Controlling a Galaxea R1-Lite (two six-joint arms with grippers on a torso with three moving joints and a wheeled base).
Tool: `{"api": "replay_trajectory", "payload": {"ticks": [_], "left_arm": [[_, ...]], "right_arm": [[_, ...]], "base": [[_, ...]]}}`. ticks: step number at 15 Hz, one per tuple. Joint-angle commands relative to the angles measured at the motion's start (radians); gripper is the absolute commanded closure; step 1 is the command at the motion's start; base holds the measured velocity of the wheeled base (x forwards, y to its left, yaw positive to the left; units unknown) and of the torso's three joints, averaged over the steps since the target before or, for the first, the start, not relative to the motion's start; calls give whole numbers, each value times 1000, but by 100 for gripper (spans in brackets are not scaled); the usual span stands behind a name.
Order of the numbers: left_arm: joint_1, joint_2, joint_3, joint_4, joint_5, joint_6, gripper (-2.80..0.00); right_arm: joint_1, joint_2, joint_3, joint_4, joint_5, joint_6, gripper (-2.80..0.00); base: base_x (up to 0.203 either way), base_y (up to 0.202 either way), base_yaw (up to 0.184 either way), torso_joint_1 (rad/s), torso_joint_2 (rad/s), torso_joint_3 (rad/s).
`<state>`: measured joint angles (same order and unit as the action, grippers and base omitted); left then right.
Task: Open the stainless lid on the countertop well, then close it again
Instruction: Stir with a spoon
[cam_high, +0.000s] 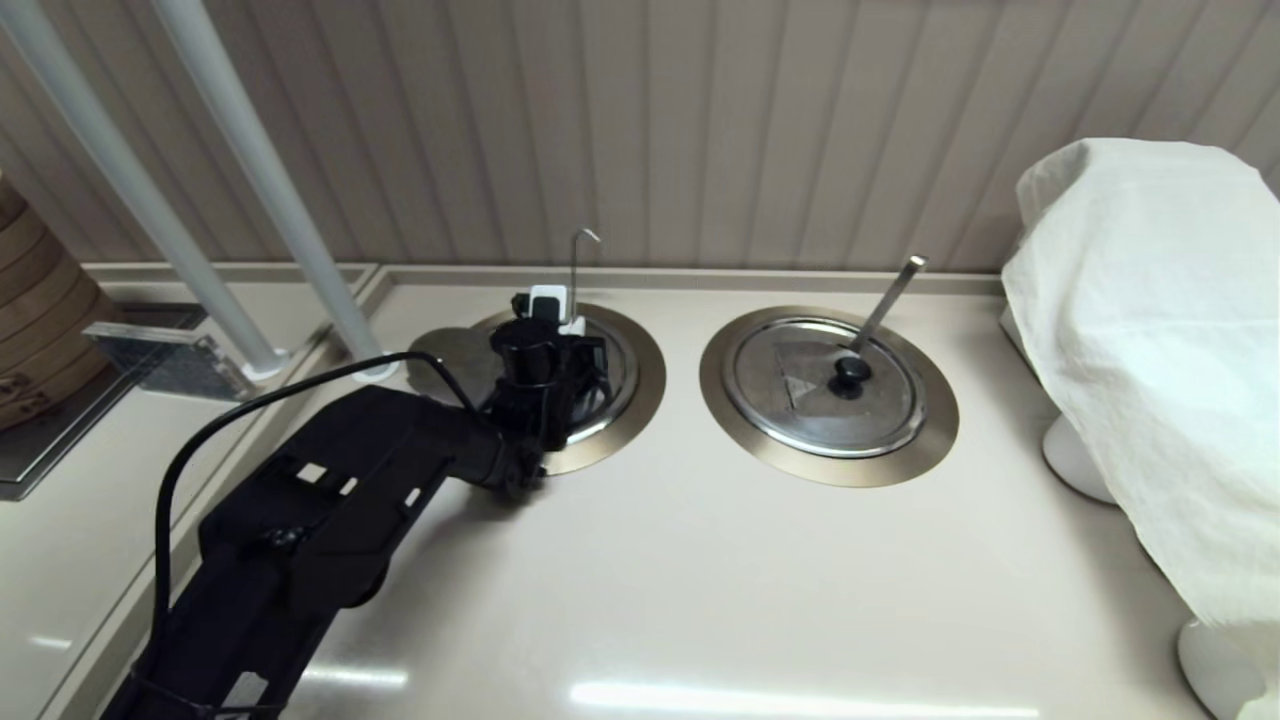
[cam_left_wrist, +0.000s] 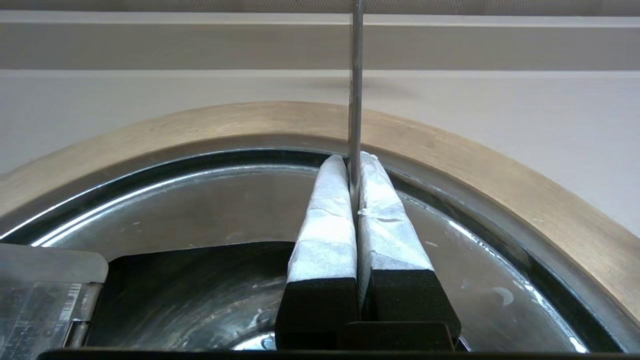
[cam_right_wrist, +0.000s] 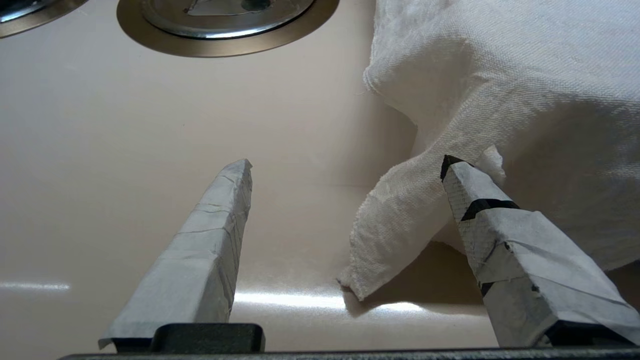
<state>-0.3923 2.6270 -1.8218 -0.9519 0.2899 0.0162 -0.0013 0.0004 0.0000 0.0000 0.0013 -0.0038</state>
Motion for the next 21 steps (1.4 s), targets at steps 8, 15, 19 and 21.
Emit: {"api": "replay_trajectory", "payload": {"ticks": [8,15,19,21], "left_arm": [[0,-99,43,-10,49,5,0],[-2,-389,293,1,40,6,0],[-18,-410,326,10,30,0,0],[-28,-417,343,31,28,-6,0]], "right_arm": [[1,1,0,0,0,-1,-280],[1,0,0,0,0,-1,-280],[1,0,0,0,0,-1,-280],[0,0,0,0,0,-1,-280]], "base": [[0,0,0,0,0,0],[0,0,0,0,0,0],[0,0,0,0,0,0],[0,0,0,0,0,0]]}}
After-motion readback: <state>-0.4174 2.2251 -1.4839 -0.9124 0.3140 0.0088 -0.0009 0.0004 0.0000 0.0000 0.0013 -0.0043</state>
